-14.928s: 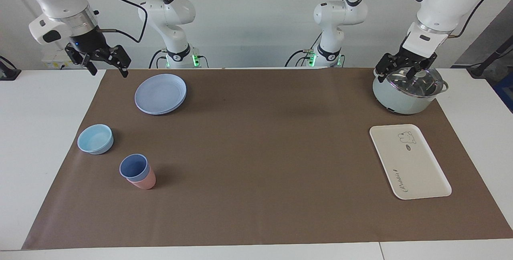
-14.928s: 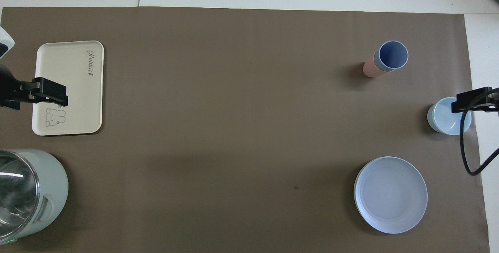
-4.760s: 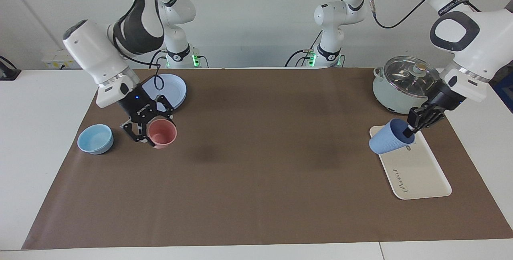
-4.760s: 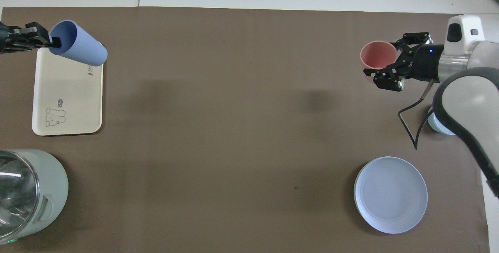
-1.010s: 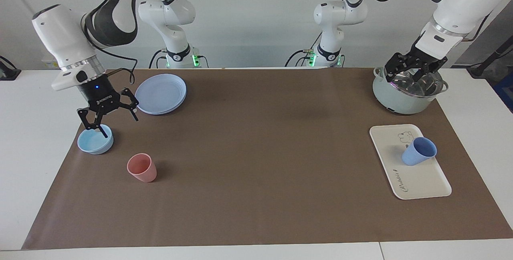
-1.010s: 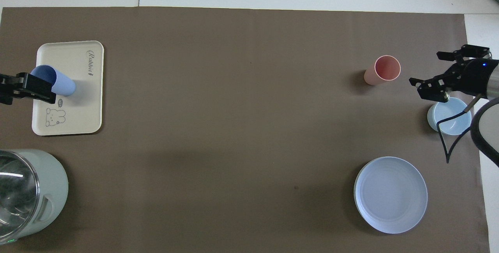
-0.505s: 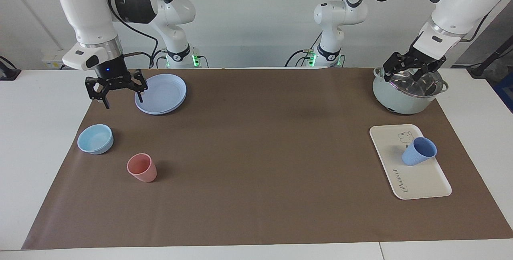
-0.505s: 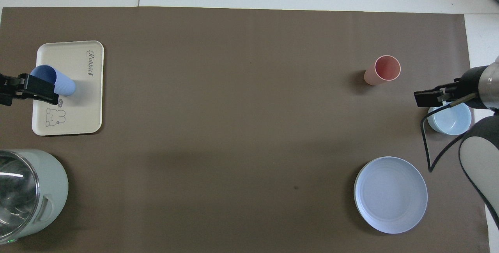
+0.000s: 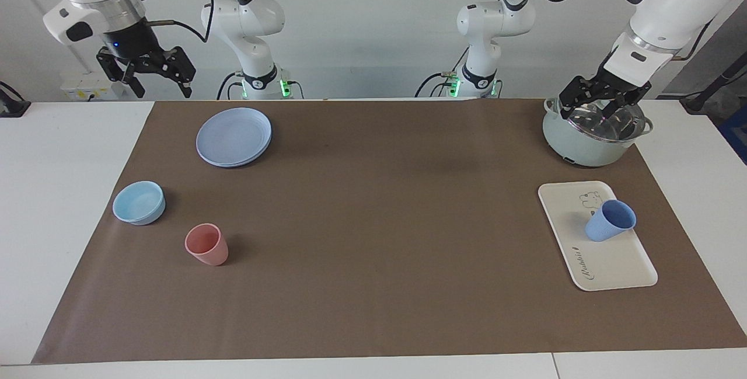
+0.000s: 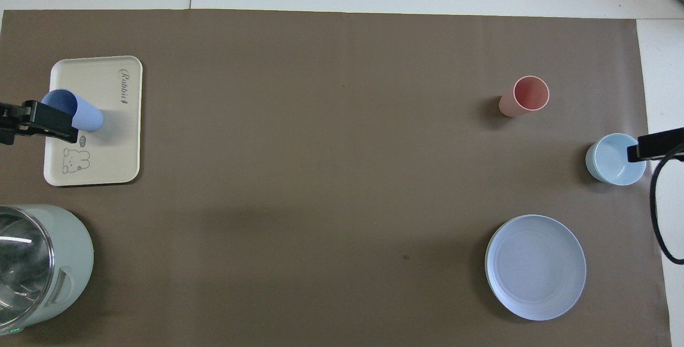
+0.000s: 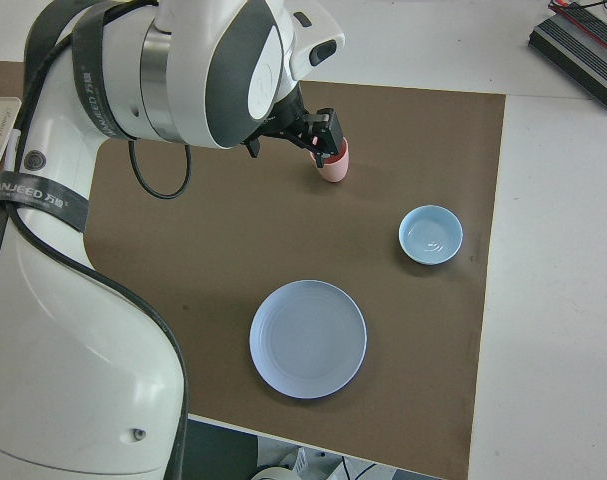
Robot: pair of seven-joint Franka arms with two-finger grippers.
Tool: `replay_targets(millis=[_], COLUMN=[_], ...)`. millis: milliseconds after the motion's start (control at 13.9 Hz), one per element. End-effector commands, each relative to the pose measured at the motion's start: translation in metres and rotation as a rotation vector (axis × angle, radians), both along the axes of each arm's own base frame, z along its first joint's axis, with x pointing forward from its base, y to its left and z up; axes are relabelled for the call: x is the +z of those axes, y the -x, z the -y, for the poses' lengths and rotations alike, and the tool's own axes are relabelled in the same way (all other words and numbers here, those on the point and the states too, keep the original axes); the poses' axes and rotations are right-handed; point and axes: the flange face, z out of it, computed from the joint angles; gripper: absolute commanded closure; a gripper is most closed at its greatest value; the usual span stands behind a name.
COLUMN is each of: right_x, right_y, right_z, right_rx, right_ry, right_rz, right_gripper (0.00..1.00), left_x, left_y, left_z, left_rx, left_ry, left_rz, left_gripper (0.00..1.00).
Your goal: Place cup on tray
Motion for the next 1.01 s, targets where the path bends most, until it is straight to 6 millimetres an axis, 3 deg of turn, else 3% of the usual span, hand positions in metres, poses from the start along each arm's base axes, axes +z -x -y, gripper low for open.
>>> replay_targets(millis=[0, 288, 505, 938], right_x=[-0.009, -0.005, -0.006, -0.012], right_y=[-0.002, -0.012, -0.012, -0.010], right_z=[0.008, 0.004, -0.006, -0.016], right_rx=[-0.036, 0.054, 0.055, 0.033], right_ry=[-0.022, 0.134, 0.067, 0.036], right_rz=[-0.030, 0.021, 0.012, -0.020], right_gripper=[0.00, 0.00, 0.00, 0.00], left_x=[0.001, 0.002, 0.017, 0.023], left_y=[0.008, 0.007, 0.015, 0.021], left_z=[-0.002, -0.002, -0.004, 0.003], left_rx=[0.018, 0.016, 0.020, -0.007], left_ry=[0.007, 0.007, 0.005, -0.025], left_rz=[0.013, 0.018, 0.027, 0.041], left_gripper=[0.00, 0.00, 0.00, 0.00])
